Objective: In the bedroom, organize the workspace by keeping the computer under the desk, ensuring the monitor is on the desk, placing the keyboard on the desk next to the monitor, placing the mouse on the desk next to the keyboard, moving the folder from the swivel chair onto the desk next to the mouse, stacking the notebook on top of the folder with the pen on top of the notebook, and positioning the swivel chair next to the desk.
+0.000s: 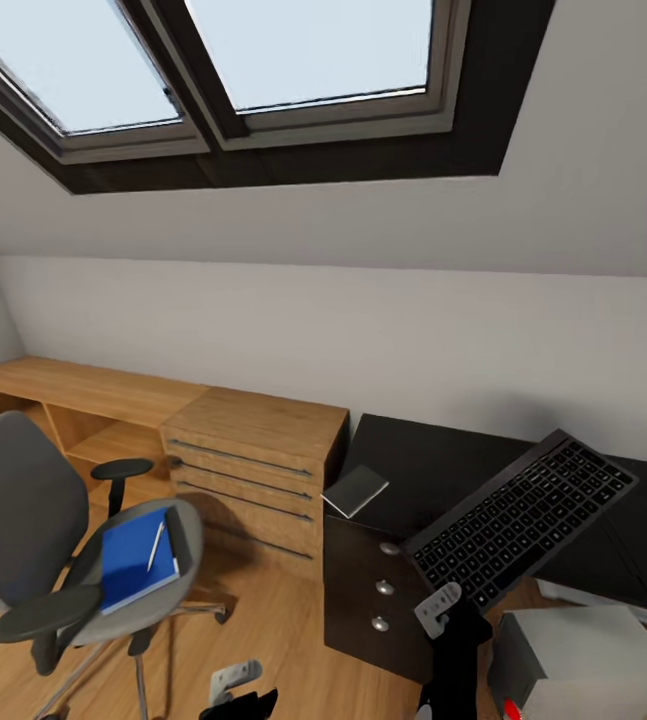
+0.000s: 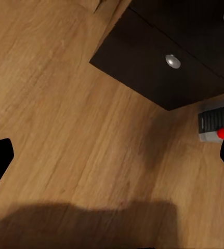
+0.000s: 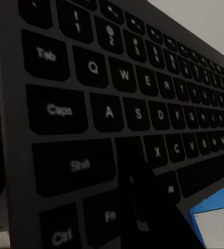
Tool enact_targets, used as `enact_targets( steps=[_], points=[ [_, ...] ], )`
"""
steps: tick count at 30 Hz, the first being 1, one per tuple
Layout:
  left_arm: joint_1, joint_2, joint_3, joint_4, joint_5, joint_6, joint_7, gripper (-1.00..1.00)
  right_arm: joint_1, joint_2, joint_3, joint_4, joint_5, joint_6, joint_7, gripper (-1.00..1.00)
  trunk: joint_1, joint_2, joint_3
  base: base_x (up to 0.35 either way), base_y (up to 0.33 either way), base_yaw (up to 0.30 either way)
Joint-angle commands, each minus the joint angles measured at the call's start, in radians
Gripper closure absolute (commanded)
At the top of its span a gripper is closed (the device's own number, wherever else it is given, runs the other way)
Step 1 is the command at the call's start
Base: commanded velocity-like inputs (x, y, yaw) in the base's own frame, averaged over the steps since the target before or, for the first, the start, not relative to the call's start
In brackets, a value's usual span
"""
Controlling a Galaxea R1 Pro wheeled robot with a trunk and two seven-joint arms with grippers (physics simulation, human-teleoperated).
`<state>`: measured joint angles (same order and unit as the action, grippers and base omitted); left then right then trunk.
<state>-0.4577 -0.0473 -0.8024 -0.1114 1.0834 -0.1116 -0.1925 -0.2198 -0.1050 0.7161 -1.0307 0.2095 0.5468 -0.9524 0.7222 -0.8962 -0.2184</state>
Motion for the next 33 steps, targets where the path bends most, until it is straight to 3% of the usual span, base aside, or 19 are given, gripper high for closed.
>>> enact_targets(
  steps=[1, 10, 16, 26, 33],
  points=[
    [-0.001, 0.0, -0.009, 0.006, 0.01, -0.02, -0.004, -1.0, -0.001, -0.001, 0.003, 0.0, 0.002, 0.007, -0.002, 1.0, 0.0, -0.001, -0.001, 0.0, 0.0, -0.234],
    [-0.001, -0.003, -0.01, 0.026, 0.012, -0.063, -0.004, -1.0, -0.001, 0.0, 0.006, 0.001, 0.002, 0.005, 0.0, 1.0, 0.0, -0.001, 0.002, 0.141, 0.106, -0.208],
    [-0.001, -0.003, -0.011, 0.027, 0.012, -0.065, -0.004, -1.0, -0.001, -0.001, 0.061, 0.001, 0.002, 0.0, 0.0, 1.0, 0.0, -0.001, 0.002, 0.061, 0.061, -0.028],
    [-0.001, -0.005, -0.012, 0.027, 0.011, -0.066, -0.004, -1.0, -0.002, 0.002, 0.073, 0.0, 0.0, -0.025, 0.0, 1.0, 0.0, -0.001, 0.002, 0.098, 0.107, -0.002],
    [-0.001, -0.004, -0.011, 0.027, 0.01, -0.066, -0.004, -1.0, -0.001, 0.061, 0.052, -0.006, 0.002, -0.095, -0.002, 1.0, 0.0, -0.001, 0.002, 0.005, 0.005, 0.0]
  ],
)
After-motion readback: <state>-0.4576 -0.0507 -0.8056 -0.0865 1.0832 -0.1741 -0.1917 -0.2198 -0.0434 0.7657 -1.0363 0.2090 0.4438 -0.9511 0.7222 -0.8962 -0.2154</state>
